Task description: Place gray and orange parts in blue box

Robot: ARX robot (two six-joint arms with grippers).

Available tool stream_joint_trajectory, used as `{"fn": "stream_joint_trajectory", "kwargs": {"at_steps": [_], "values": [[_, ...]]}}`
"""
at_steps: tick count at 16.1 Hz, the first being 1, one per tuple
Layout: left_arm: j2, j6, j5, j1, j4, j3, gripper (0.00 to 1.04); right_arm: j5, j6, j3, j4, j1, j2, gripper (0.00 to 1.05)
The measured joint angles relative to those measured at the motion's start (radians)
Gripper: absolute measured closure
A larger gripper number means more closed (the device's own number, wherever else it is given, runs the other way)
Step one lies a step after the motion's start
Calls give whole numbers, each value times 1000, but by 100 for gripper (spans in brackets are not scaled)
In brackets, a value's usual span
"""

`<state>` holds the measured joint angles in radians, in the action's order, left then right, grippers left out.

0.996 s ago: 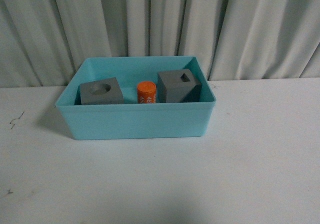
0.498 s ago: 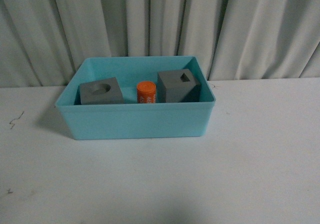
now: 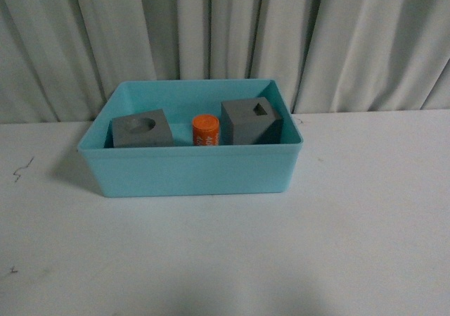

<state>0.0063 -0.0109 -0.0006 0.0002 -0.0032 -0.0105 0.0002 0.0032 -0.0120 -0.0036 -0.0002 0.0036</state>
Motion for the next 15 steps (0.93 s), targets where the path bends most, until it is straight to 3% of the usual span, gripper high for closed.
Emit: {"fn": "stream_joint_trajectory", "kwargs": {"at_steps": [15], "values": [[0,0,0,0,0,0,7,0,0,0,0,0,0,6]]}}
